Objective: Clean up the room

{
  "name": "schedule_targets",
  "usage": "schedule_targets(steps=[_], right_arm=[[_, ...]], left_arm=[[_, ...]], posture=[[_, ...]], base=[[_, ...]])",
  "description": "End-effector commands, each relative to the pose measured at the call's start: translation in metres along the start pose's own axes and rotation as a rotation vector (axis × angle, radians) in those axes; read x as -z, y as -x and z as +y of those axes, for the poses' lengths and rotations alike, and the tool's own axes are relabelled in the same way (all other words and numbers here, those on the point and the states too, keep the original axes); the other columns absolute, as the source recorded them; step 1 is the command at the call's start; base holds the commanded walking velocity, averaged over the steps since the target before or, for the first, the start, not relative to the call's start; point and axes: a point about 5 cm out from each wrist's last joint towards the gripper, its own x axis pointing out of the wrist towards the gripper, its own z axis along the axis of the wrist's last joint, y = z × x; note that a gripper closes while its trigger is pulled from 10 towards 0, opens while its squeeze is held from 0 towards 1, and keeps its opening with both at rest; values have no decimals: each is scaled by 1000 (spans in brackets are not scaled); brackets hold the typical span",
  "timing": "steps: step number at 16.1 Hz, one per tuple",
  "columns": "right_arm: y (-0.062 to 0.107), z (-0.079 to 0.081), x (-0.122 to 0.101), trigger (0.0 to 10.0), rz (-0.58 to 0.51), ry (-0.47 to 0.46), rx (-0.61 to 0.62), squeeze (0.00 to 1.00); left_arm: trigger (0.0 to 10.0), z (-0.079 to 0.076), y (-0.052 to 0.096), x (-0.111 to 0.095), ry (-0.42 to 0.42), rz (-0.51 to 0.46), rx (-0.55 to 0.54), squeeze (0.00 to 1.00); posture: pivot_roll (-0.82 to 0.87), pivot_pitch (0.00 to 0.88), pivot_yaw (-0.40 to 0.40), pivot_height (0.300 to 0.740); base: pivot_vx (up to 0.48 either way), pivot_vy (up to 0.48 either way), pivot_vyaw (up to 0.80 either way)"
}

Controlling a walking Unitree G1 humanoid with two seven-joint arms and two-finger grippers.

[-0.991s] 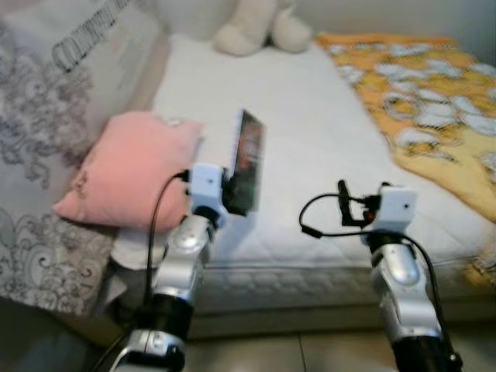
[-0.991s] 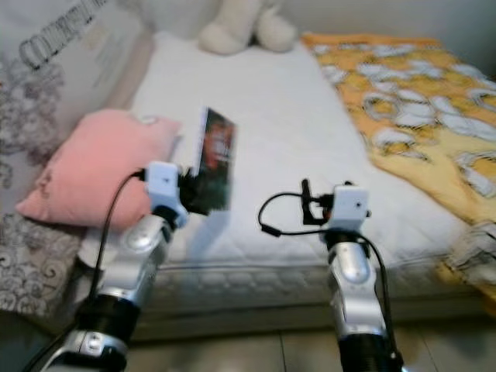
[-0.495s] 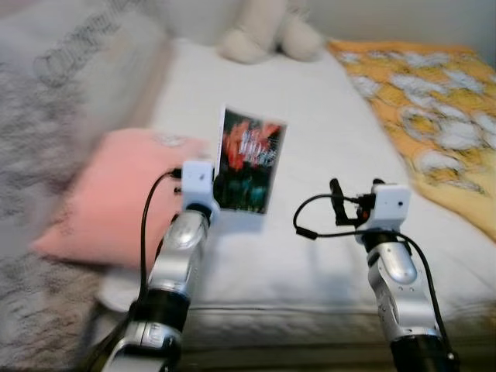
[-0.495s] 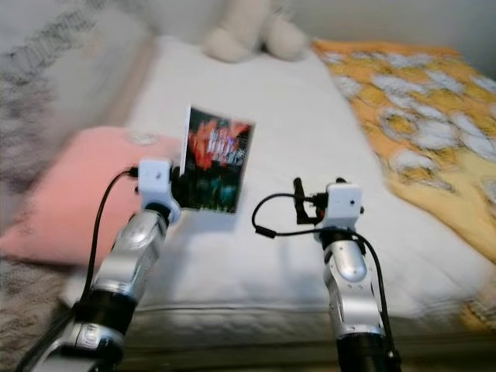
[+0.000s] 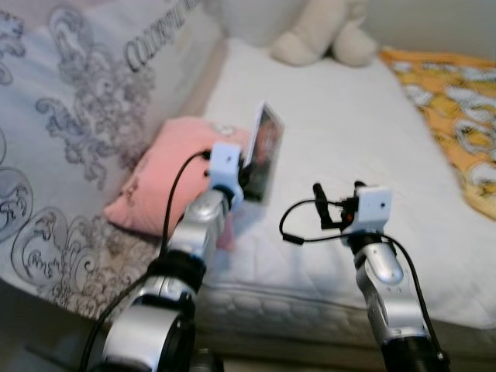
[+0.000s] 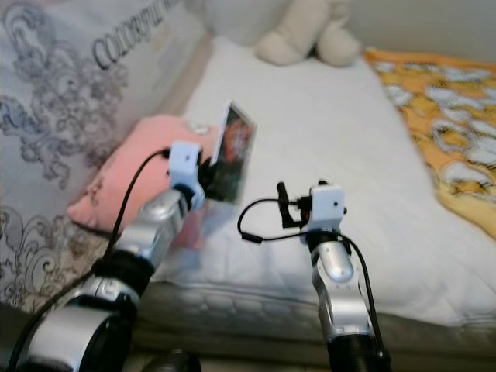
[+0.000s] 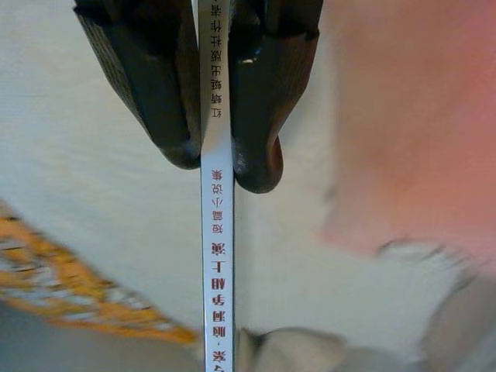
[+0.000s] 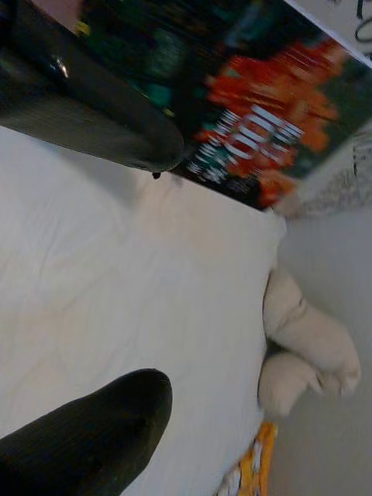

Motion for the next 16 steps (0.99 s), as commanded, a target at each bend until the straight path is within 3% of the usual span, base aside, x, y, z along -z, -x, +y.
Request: schedule_targets(steps=[1,4,7,9,11,13,14,15,16], right_arm=[[1,-4,-3,10000,-3,7,11,0],[6,-4,-1,10000,4,7,13,0],[19,-5,0,10000,22,21,3,0],[38,-7,-4,10000,30,37,-19,0],[51,-5,-9,10000,26,46,-51,0],[60,-4,-9,10000,36,56,-56,0],[62,-6,-11,10000,33,56,-28,0],[65,-13,-20,10000,-6,31,75,0],[66,-15,-22,10000,-19,23,107,0]], left_arm=[[10000,-7,-6,-21,-6,-71,51,0],[10000,-25,-17,-32,80,-67,176,0],[10000,-35,-22,-23,253,27,250,0],[10000,-24,-19,0,265,119,153,0],[10000,-14,-14,14,223,163,84,0],[10000,-3,-12,13,149,145,26,0],[10000,4,-13,2,59,86,-13,0],[10000,12,-7,-23,-103,-126,-21,0],[10000,14,-1,-27,-138,-184,-20,0]], posture=[[0,0,-24,728],[-19,0,-25,728],[-74,69,-42,728],[-124,139,-58,728],[-154,168,-63,728],[-161,157,-46,728],[-158,152,-42,728],[-112,93,-22,728],[-105,84,-22,728]], base=[[0,0,0],[0,0,0],[0,0,0],[0,0,0],[0,0,0],[0,0,0],[0,0,0],[0,0,0],[0,0,0]])
